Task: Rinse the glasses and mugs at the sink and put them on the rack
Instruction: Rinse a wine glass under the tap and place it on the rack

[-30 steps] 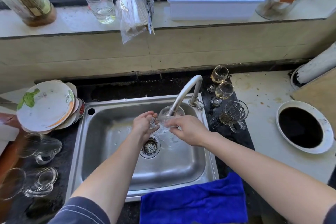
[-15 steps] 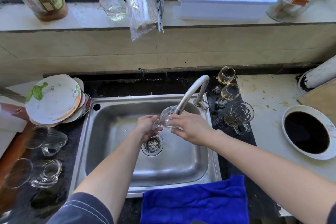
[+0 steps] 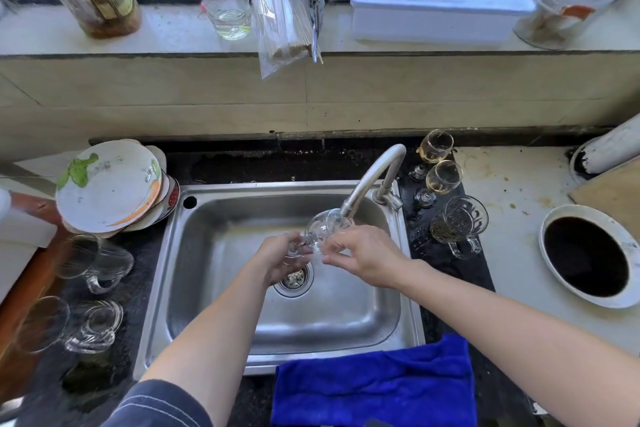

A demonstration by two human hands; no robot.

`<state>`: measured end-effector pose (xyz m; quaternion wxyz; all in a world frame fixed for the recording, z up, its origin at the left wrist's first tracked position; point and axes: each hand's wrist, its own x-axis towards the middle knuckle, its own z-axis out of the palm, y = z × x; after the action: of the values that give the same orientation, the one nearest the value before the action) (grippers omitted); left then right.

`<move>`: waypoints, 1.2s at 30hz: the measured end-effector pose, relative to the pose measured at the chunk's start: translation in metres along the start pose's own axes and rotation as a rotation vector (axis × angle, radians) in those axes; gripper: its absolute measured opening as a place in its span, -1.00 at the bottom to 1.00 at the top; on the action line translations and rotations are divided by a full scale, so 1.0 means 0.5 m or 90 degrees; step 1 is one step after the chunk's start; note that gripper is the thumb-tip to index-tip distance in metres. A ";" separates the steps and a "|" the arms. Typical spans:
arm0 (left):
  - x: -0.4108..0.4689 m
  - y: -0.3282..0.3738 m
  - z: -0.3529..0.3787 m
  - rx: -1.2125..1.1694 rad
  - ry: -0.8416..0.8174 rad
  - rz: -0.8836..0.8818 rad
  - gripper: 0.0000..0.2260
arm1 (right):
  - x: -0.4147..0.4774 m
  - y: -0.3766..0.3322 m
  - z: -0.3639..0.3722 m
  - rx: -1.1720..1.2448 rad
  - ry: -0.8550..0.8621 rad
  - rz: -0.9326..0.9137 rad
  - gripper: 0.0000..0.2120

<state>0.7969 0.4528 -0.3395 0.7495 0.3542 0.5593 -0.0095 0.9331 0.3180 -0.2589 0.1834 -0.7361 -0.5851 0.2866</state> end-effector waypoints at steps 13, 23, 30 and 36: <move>0.004 -0.018 0.002 0.125 0.010 -0.016 -0.86 | -0.004 -0.001 -0.017 -0.059 -0.054 -0.009 -0.71; 0.007 -0.017 0.004 0.119 0.048 0.002 -0.86 | 0.015 -0.012 -0.005 0.043 -0.077 0.105 -0.60; 0.006 -0.022 0.001 0.113 0.064 0.058 -0.91 | 0.010 0.006 -0.031 0.322 -0.133 0.203 -0.52; 0.008 -0.018 -0.005 0.077 0.119 0.128 -0.89 | 0.012 -0.023 -0.015 0.341 -0.127 0.164 -0.73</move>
<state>0.7929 0.4490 -0.3480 0.6685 0.4524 0.5867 0.0646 0.9302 0.3271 -0.2474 0.2746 -0.6982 -0.4058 0.5219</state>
